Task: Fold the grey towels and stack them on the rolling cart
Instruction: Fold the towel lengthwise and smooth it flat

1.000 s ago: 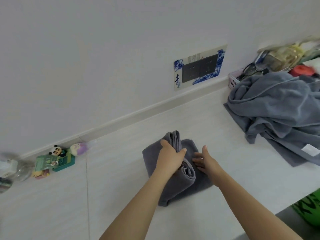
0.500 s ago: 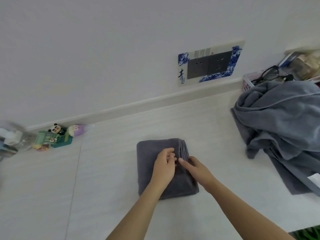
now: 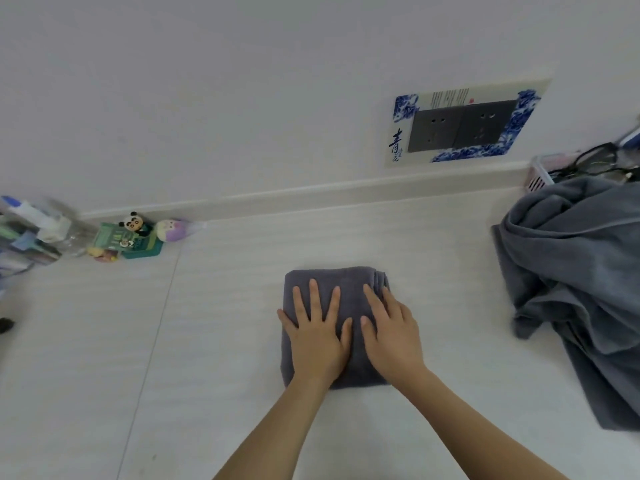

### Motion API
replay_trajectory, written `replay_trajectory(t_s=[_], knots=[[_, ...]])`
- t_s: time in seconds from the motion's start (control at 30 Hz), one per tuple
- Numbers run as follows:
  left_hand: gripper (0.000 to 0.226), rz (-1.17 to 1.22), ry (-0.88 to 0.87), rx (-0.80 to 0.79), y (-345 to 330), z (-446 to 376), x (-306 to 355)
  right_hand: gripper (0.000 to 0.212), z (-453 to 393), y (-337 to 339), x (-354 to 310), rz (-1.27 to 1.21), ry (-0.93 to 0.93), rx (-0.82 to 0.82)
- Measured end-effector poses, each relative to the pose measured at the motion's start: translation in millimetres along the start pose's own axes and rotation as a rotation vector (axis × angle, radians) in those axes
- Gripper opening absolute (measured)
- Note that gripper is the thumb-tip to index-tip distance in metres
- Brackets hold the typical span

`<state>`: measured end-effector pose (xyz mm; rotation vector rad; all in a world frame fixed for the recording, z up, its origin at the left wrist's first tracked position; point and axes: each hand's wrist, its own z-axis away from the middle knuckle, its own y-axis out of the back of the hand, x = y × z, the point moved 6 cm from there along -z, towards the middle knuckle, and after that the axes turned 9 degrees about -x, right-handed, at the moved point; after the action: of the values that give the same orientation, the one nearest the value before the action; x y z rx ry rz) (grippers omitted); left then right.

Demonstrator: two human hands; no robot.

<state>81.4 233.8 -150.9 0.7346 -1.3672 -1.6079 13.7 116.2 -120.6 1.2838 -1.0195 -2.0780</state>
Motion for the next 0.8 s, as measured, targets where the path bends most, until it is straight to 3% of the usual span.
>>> replay_trajectory(t_s=[0.07, 0.33, 0.53, 0.67, 0.8], knots=[[0.061, 0.006, 0.024, 0.009, -1.4, 0.3, 0.1, 0.075, 1.6, -13.7, 4.4, 0.082, -0.009, -0.043], [0.063, 0.041, 0.06, 0.021, -7.2, 0.1, 0.9, 0.059, -10.0, -34.1, 20.8, 0.076, -0.017, -0.029], [0.054, 0.174, 0.011, 0.031, 4.6, 3.4, -5.1, 0.061, -10.5, -28.3, 16.7, 0.086, -0.014, -0.059], [0.058, 0.654, 0.117, 0.023, 15.1, 14.3, -35.8, 0.054, -8.2, -24.2, 17.4, -0.034, -0.052, -0.086], [0.083, 1.262, 0.279, -0.2, 10.5, 29.1, -63.2, 0.073, -7.4, -20.0, 21.8, -0.34, -0.157, -0.067]])
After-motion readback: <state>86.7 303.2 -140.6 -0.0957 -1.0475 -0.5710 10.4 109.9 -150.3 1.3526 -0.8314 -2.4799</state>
